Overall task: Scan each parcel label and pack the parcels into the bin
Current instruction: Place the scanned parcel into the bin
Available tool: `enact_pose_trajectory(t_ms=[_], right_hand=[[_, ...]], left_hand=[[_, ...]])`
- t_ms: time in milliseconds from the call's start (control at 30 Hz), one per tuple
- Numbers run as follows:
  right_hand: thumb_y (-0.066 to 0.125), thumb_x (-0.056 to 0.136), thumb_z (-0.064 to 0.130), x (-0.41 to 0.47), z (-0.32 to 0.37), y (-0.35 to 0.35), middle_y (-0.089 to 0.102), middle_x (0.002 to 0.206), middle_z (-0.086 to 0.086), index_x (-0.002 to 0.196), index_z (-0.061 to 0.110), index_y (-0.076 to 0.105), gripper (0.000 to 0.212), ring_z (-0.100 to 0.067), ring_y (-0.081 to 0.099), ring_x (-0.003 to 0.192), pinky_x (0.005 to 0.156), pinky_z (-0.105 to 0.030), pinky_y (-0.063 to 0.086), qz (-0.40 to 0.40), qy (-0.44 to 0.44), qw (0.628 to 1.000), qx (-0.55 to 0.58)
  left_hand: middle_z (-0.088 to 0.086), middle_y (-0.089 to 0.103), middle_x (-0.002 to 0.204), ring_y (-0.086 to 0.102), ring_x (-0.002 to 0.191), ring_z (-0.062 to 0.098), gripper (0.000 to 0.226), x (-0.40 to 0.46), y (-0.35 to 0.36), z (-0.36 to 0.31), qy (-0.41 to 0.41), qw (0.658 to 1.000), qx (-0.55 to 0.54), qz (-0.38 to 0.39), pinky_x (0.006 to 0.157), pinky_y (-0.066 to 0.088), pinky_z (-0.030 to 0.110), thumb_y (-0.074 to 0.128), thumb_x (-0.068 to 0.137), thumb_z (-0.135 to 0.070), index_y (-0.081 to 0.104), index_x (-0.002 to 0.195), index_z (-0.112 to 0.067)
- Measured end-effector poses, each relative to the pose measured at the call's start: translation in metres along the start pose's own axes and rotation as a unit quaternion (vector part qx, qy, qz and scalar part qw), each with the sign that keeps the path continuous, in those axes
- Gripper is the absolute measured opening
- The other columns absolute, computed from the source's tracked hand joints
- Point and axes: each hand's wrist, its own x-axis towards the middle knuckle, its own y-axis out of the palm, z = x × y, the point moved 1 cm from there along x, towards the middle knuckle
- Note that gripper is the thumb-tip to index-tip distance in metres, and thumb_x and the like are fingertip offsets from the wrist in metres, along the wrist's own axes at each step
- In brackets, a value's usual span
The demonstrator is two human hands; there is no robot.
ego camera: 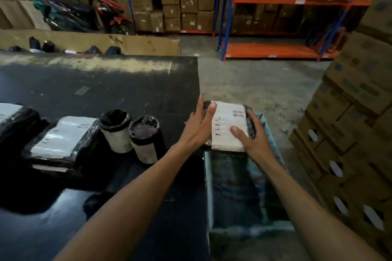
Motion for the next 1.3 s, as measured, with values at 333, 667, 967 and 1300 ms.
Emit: enact_pose_trajectory(t_ms=[333, 667, 967, 1300], right_hand=[[0.083, 0.090, 0.025, 0.034, -0.174, -0.019, 0.055, 0.154, -0.003, 0.161, 0.026, 0.038, 0.085, -0.024, 0.054, 0.139, 0.119, -0.044, 0.042, 0.060, 0.191, 0.974, -0.106], [0.072, 0.098, 0.007, 0.062, -0.250, 0.041, 0.048, 0.159, -0.015, 0.163, 0.010, 0.029, 0.078, -0.031, 0.047, 0.146, 0.123, -0.041, 0.036, 0.103, 0.267, 0.958, -0.032], [0.059, 0.107, 0.016, 0.082, -0.310, 0.064, 0.022, 0.172, -0.017, 0.167, 0.006, 0.008, 0.080, -0.035, 0.029, 0.156, 0.126, -0.049, 0.027, 0.170, 0.245, 0.944, -0.138], [0.072, 0.091, 0.059, 0.069, -0.326, 0.080, -0.035, 0.169, -0.013, 0.162, 0.036, -0.025, 0.123, -0.044, -0.015, 0.159, 0.126, -0.062, 0.008, 0.312, 0.307, 0.815, -0.381]], left_hand=[[0.015, -0.014, 0.166, -0.016, 0.153, 0.023, 0.079, 0.035, 0.079, 0.098, 0.003, 0.908, 0.411, 0.081, 0.123, -0.013, 0.042, 0.013, 0.103, -0.059, -0.005, 0.159, -0.006], [0.014, -0.017, 0.165, -0.019, 0.152, 0.023, 0.072, 0.038, 0.083, 0.102, -0.007, 0.887, 0.460, 0.050, 0.124, -0.011, 0.039, 0.023, 0.106, -0.043, -0.004, 0.158, -0.002], [0.016, -0.014, 0.166, -0.015, 0.154, 0.025, 0.073, 0.038, 0.084, 0.103, -0.002, 0.874, 0.483, 0.045, 0.125, -0.006, 0.041, 0.025, 0.105, -0.044, -0.002, 0.158, -0.002], [0.014, -0.016, 0.166, -0.018, 0.153, 0.022, 0.076, 0.038, 0.083, 0.107, -0.007, 0.871, 0.488, 0.052, 0.125, -0.007, 0.040, 0.017, 0.102, -0.050, -0.004, 0.158, -0.004]])
